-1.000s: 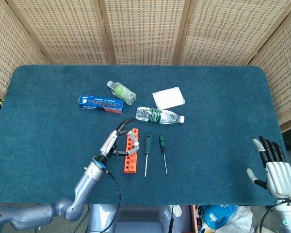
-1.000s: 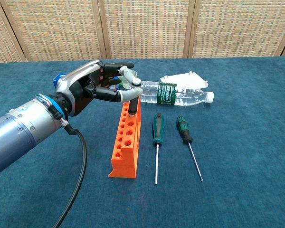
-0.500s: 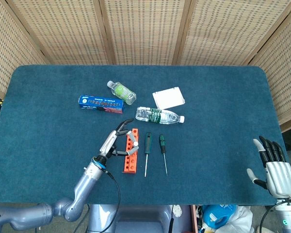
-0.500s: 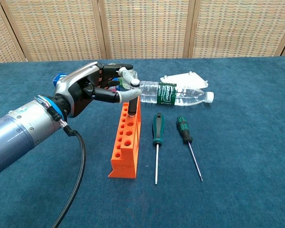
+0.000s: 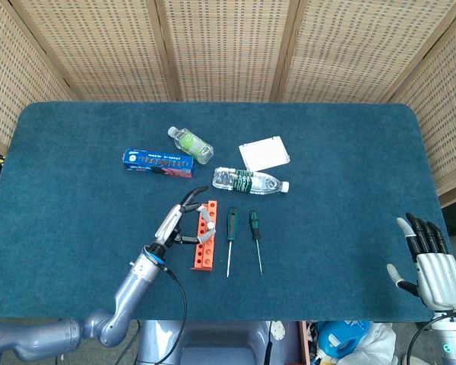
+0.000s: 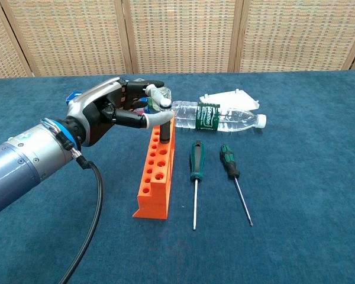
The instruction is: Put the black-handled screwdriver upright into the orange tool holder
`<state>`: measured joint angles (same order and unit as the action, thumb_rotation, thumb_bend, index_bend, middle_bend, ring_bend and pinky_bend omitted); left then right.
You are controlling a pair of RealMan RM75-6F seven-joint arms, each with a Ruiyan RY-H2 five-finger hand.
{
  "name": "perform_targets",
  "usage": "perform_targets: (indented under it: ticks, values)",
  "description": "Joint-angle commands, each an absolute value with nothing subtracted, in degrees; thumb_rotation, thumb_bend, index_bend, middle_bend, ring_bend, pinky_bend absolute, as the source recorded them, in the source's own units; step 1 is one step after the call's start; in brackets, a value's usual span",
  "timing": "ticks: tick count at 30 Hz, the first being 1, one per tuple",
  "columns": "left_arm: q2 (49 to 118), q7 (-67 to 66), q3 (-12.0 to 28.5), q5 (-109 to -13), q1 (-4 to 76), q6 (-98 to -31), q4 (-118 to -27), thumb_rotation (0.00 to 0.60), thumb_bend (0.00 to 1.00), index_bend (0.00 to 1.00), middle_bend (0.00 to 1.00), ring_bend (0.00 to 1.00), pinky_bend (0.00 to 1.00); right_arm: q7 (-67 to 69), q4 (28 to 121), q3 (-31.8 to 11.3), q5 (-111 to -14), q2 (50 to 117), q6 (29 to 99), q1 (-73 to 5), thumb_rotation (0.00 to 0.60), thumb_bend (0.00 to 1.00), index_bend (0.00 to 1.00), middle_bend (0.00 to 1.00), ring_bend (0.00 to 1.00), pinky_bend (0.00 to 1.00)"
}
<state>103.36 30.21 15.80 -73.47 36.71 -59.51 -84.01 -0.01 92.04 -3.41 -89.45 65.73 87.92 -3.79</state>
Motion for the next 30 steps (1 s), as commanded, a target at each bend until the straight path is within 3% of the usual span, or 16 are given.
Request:
perform_targets:
  ticks: [1, 10, 30]
  values:
    - [103.2, 29.9, 15.9, -73.4, 36.8, -59.4, -84.2, 0.600, 0.36, 0.64, 0.10, 0.00, 0.00, 0.0, 92.0, -3.4, -89.5, 65.7, 88.0, -3.8, 0.600, 0.28, 0.00, 0.00, 0.00, 0.00]
    - [102.3, 29.4, 15.8, -73.7, 36.6, -59.5, -85.3, 0.600, 0.22, 0.53, 0.08, 0.00, 0.00, -0.1, 92.0, -3.4, -89.5, 65.7, 88.1, -3.7, 0.600, 0.28, 0.00, 0.00, 0.00, 0.00]
    - [100.0, 29.5, 16.2, -72.9, 36.2, -58.9, -87.7, 0.600, 0.17, 0.33, 0.03, 0.00, 0.00, -0.1, 91.9, -3.5, -89.6, 65.9, 88.2, -3.8, 0.600, 0.28, 0.00, 0.00, 0.00, 0.00]
